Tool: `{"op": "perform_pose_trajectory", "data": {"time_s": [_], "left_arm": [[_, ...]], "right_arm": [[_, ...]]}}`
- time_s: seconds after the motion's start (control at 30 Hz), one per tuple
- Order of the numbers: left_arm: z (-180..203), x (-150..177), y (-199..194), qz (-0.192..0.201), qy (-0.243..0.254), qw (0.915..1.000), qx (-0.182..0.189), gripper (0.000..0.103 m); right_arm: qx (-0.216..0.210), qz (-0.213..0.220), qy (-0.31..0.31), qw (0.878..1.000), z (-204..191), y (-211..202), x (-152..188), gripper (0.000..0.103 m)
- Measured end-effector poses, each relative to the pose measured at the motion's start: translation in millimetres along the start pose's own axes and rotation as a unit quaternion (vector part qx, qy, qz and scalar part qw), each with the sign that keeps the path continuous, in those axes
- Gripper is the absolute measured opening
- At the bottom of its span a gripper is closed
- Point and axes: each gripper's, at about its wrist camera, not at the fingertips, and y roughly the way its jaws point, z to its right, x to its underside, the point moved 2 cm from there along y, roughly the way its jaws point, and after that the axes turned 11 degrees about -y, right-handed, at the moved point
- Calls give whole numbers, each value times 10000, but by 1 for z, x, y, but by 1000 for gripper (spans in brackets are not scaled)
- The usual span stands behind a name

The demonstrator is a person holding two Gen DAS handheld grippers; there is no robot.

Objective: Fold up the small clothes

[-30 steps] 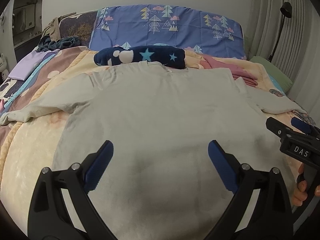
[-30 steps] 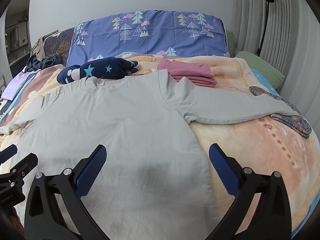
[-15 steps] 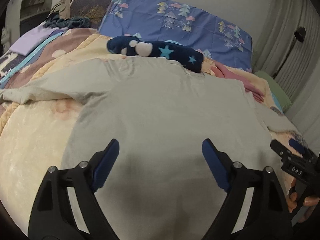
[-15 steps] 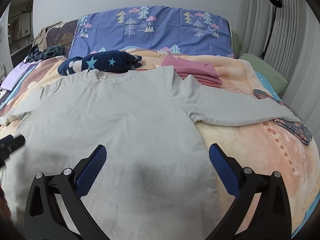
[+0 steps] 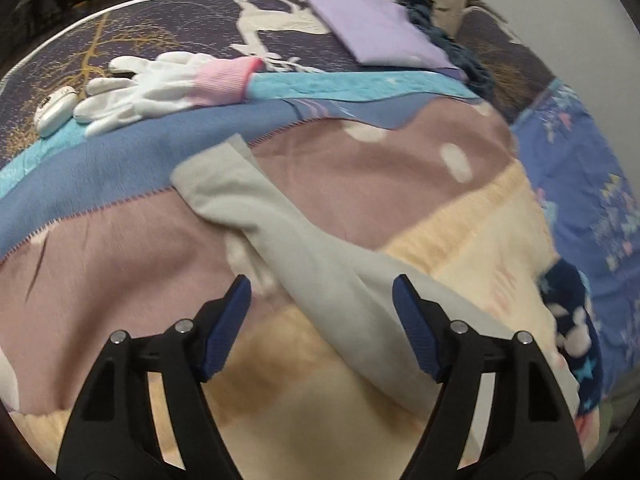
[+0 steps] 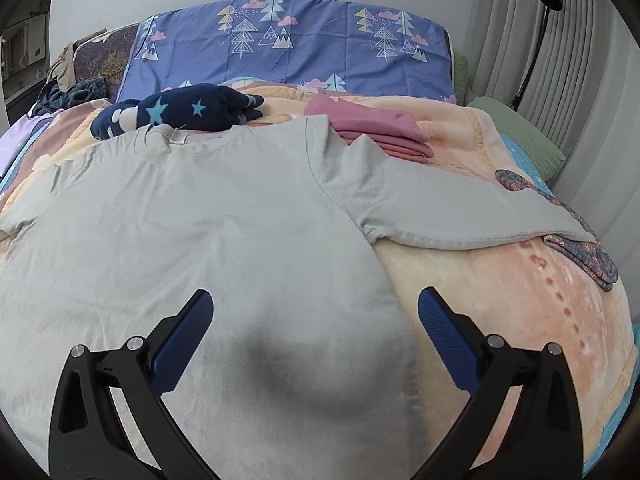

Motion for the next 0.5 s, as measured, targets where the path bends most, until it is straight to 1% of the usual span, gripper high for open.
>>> {"op": "perform_pose_trajectory", "data": {"time_s": [0.07, 0.13, 0.17, 0.2, 0.23, 0.27, 0.3, 0.33, 0.37, 0.4, 0.43, 0.47, 0.5], "left_arm": [[-5, -21, 22, 43, -244, 9982, -548, 81], [-12, -32, 38, -32, -418, 9967, -690, 79], [-14, -36, 44, -44, -483, 9961, -733, 67], [-15, -39, 46, 15, -498, 9959, -761, 53], [-14, -40, 45, 54, -469, 9963, -723, 23], [-10, -41, 43, -10, -412, 9981, -460, 9], [-6, -40, 38, -28, -388, 9989, -249, 9], [2, -39, 26, 74, -298, 9995, 4, 8], [13, -36, 13, 215, -99, 9994, 239, 8], [28, -32, -6, 345, 187, 9975, 588, 8], [45, -23, -27, 407, 454, 9929, 1021, 8], [65, -10, -51, 400, 739, 9844, 1543, 8], [84, 5, -73, 354, 1014, 9742, 1986, 8]], "right_arm": [[10, -2, -89, 10000, -3, 1, 0, 102], [42, -5, -156, 9999, -4, 3, -1, 102], [67, -20, -163, 9998, -4, 5, -1, 102], [85, -41, -153, 9998, -3, 7, -1, 102], [95, -77, -122, 9999, -1, 10, -1, 102], [96, -105, -92, 9999, 0, 12, -1, 102], [95, -128, -53, 9999, 3, 15, -1, 102], [99, -132, -36, 9999, 4, 16, -1, 102], [108, -119, -13, 9999, 6, 17, -1, 102], [117, -102, 4, 9999, 6, 17, -2, 102], [123, -72, 30, 9999, 8, 18, -4, 102], [125, -43, 50, 9999, 9, 18, -5, 102], [130, -13, 73, 9999, 10, 18, -7, 102]]}}
